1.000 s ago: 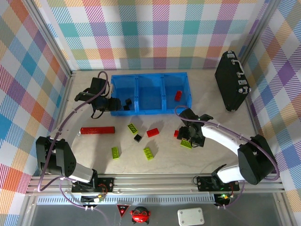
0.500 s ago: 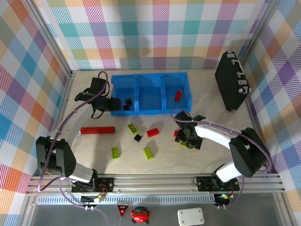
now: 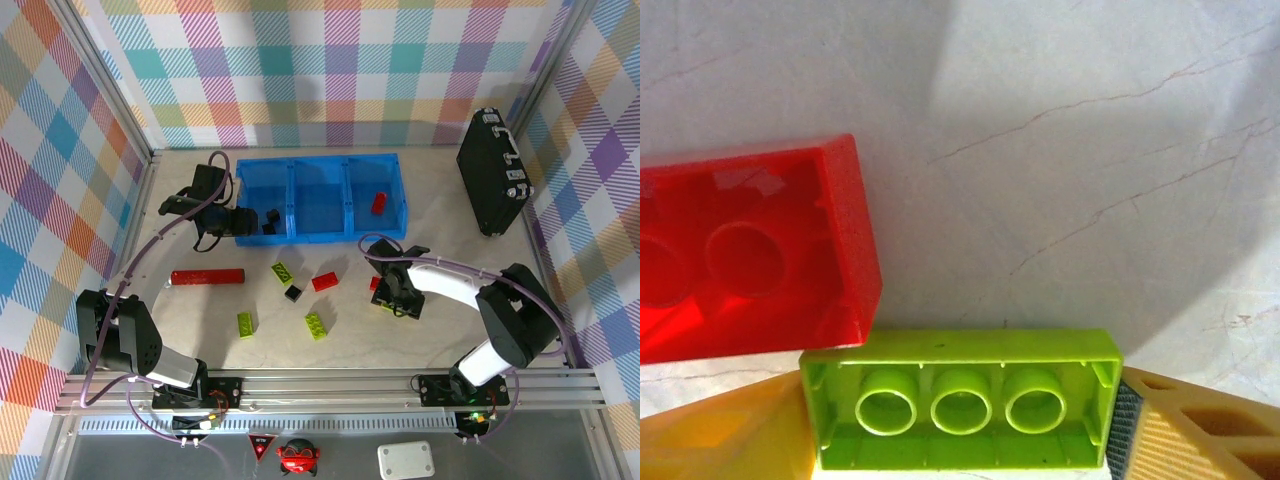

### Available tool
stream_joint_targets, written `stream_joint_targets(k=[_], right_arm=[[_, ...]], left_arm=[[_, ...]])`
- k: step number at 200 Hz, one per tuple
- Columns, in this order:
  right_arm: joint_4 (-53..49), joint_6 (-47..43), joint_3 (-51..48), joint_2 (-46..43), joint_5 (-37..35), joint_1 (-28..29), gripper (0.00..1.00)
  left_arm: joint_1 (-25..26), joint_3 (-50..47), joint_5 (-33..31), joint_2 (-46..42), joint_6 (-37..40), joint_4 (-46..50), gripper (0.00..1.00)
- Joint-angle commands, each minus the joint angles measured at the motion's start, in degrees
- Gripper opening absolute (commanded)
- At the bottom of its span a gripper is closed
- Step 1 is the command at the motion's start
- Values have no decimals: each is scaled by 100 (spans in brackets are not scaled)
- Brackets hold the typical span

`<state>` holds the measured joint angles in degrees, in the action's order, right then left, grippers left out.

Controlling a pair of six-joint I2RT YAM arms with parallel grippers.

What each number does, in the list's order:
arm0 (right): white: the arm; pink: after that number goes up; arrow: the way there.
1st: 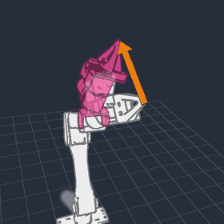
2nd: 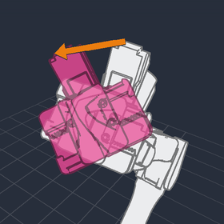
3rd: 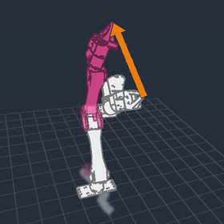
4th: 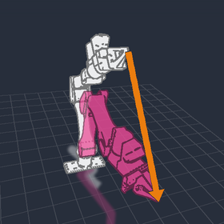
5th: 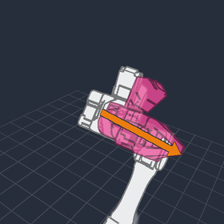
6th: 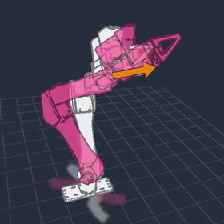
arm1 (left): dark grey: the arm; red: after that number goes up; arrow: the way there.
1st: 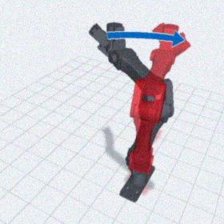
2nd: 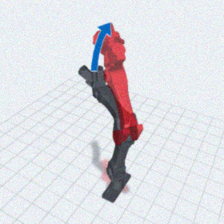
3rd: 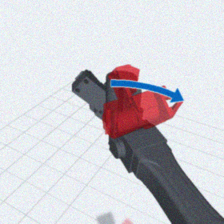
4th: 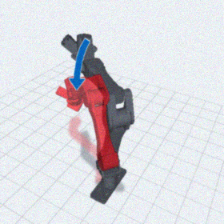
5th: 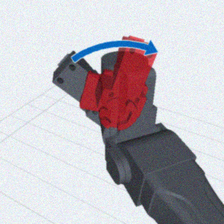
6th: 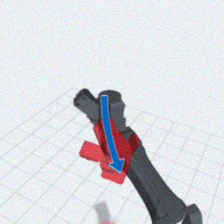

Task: Sort the legos into containers by color
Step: Pick up the lego from the bottom-center of the table, then place the lego in the container.

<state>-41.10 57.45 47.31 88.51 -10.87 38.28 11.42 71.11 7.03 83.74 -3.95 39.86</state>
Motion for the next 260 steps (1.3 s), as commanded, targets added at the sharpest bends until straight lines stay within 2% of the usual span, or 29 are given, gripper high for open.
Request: stream_joint_targets(k=[1, 28, 79, 133, 164, 191, 260], right_arm=[[22, 142, 4, 83, 59, 43, 69], [-87, 116, 68, 55, 48, 56, 65], [-357, 90, 133, -497, -22, 143, 64], [-736, -354, 928, -621, -221, 481, 64], [-452, -1008, 1516, -207, 10, 614, 63], [-547, -1481, 2410, 423, 102, 696, 63], [-495, -2048, 4113, 1818, 156, 724, 63]], left_arm=[[-78, -7, 62, -160, 91, -118, 51], [-76, -45, 44, -227, 97, -145, 51], [-79, -10, 53, -209, 109, -127, 51], [-80, -15, 18, -269, 123, -125, 50], [-77, -27, 22, -280, 125, -126, 50], [-80, -11, 75, -239, 122, -136, 49], [-83, -71, 137, -214, 78, -173, 49]])
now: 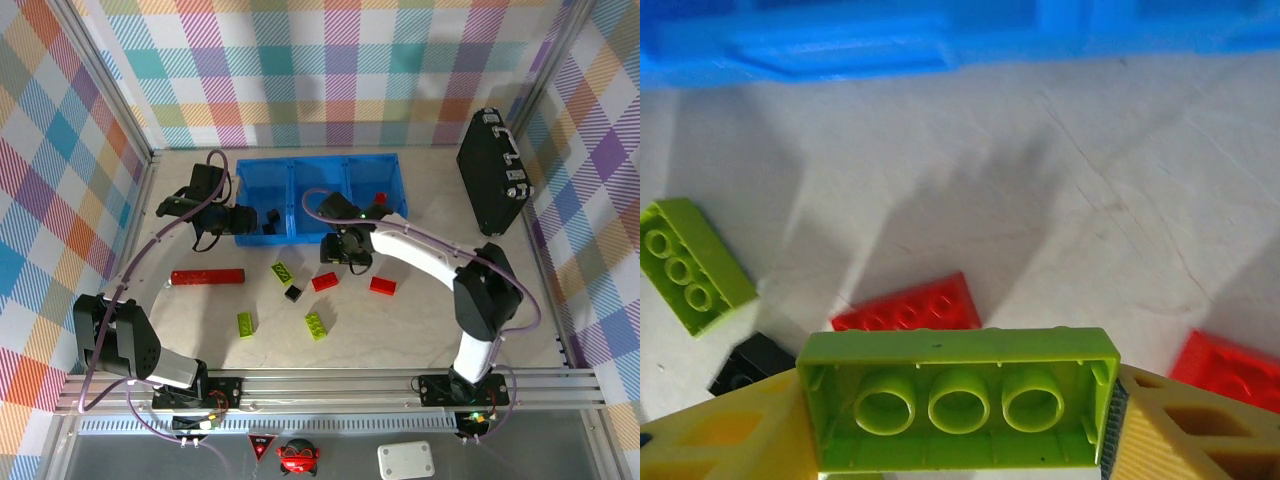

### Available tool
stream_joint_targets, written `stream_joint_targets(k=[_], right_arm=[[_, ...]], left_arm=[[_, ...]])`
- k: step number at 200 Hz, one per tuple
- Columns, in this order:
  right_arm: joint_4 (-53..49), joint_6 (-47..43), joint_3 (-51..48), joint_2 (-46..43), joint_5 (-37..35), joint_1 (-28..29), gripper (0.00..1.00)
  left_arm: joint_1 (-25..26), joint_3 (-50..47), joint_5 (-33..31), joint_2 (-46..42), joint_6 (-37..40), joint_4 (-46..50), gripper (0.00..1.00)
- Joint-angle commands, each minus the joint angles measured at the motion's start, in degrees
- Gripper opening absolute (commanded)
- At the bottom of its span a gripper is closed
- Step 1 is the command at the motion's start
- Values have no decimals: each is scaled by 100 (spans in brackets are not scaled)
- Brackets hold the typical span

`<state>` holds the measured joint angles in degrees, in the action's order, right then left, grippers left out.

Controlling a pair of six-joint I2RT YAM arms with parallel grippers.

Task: Sort the legos into containers by color
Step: Place the lego in the container.

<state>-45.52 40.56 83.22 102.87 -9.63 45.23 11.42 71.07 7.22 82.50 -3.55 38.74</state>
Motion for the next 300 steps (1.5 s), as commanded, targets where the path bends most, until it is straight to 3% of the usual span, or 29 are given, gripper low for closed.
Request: stream_joint_targets(k=[1, 91, 222, 300], right_arm=[[-54, -370, 552, 400, 31, 29, 63], [-537, -1015, 2578, 1919, -93, -143, 65], [-945, -1344, 4408, 3366, 207, -610, 65], [-935, -1398, 4967, 3995, 227, -797, 65]], left_arm=[[-85, -67, 115, -91, 39, -61, 49], [-80, -58, 183, -34, 30, -69, 47], [-87, -67, 97, -111, 39, -60, 47], [-83, -80, 27, -164, 80, -42, 47]])
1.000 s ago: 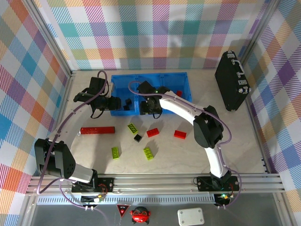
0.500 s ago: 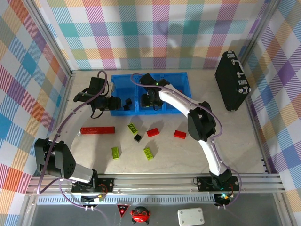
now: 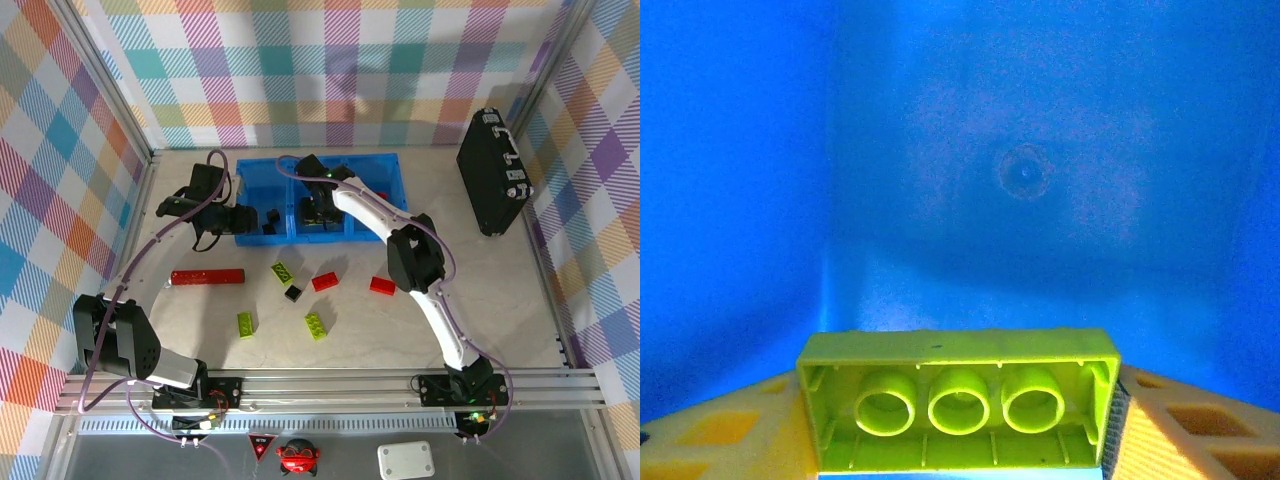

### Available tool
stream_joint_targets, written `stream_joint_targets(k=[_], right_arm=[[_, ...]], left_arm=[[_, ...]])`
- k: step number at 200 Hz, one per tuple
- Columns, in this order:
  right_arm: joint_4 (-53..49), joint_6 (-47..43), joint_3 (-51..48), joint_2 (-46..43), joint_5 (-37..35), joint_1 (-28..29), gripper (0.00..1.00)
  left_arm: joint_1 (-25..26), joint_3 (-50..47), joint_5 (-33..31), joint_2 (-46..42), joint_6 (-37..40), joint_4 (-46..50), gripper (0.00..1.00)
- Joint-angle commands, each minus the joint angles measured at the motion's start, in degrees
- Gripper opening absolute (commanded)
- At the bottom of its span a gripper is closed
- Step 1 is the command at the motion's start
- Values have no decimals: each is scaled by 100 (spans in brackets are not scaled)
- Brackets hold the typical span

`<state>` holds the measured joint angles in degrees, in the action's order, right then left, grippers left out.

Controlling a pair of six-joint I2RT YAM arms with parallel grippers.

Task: Sort the legos into containers by color
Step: Place the lego in the container.

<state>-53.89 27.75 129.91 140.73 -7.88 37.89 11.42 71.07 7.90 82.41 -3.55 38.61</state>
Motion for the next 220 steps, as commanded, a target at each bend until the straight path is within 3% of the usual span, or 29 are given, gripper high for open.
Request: stream_joint_targets(k=[1, 82, 105, 169, 220], right_arm=[[-105, -123, 307, 218, 51, -62, 65], [-163, -149, 496, 396, -78, -74, 65], [-304, -144, 604, 301, -95, -71, 70], [-547, -195, 540, -384, -214, -63, 73], [-245, -226, -473, -1427, -105, -20, 73]], left_arm=[[-81, -78, -38, -155, 81, -29, 47], [-77, -67, -28, -179, 83, 15, 48], [-72, -93, -16, -224, 91, -11, 48], [-77, -67, -204, -287, 87, 13, 48], [-79, -144, -314, -342, 247, -37, 50]])
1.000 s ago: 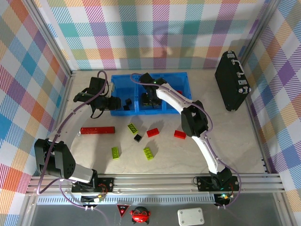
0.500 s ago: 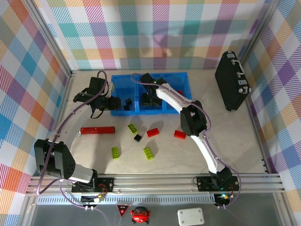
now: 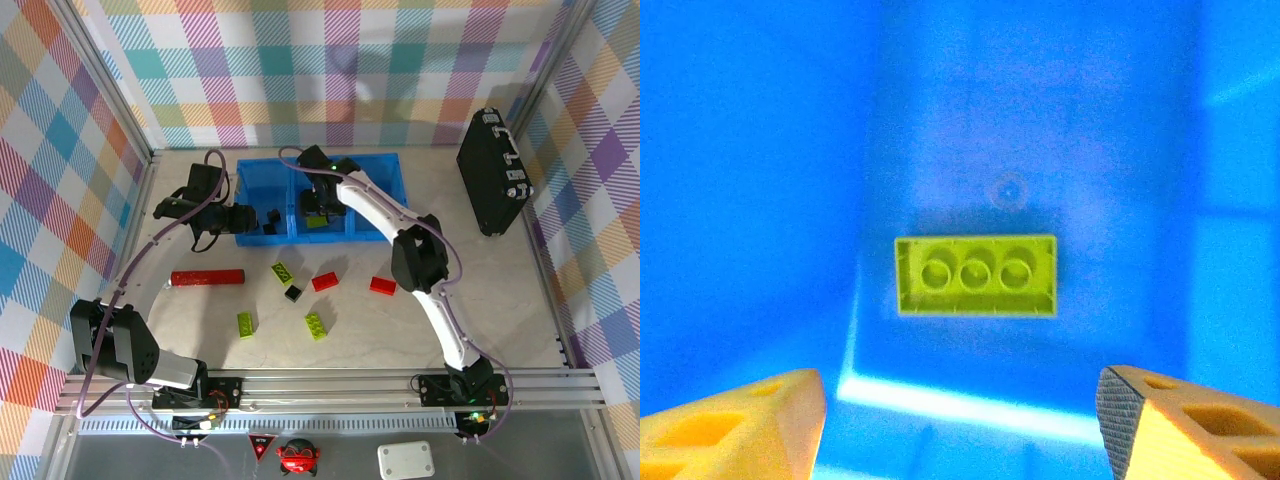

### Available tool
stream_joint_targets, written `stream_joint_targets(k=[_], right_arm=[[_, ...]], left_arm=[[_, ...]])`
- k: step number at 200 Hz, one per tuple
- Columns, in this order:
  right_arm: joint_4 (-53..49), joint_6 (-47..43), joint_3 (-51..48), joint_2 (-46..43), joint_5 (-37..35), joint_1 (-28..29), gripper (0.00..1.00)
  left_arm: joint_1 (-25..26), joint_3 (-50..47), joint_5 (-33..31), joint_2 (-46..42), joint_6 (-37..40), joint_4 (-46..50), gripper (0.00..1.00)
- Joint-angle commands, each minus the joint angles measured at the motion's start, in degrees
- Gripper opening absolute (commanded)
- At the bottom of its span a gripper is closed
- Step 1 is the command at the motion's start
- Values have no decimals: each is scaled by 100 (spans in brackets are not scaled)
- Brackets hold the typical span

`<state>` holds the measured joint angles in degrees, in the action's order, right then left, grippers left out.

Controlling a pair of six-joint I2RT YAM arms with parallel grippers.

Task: Sort the legos into containers by color
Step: Place the lego in the container, then pick up the lego from the center of the table.

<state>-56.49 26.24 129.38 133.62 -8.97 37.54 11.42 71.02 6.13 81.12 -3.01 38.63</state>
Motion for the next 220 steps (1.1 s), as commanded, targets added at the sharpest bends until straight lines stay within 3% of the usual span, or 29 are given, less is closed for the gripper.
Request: stream_joint_targets(k=[1, 99, 149, 220], right_arm=[[28, -80, -444, -738, 2, 16, 73], [676, -293, -3271, -2755, 24, 37, 72], [906, -213, -4178, -3203, 121, 35, 72], [929, 124, -5052, -3516, 61, 32, 73]], left_arm=[[-79, -141, -138, -217, 194, -44, 50], [214, 347, -47, 113, 88, 562, 51], [487, 337, -299, 163, -383, 959, 52], [745, -612, -434, -141, -1026, 895, 52]])
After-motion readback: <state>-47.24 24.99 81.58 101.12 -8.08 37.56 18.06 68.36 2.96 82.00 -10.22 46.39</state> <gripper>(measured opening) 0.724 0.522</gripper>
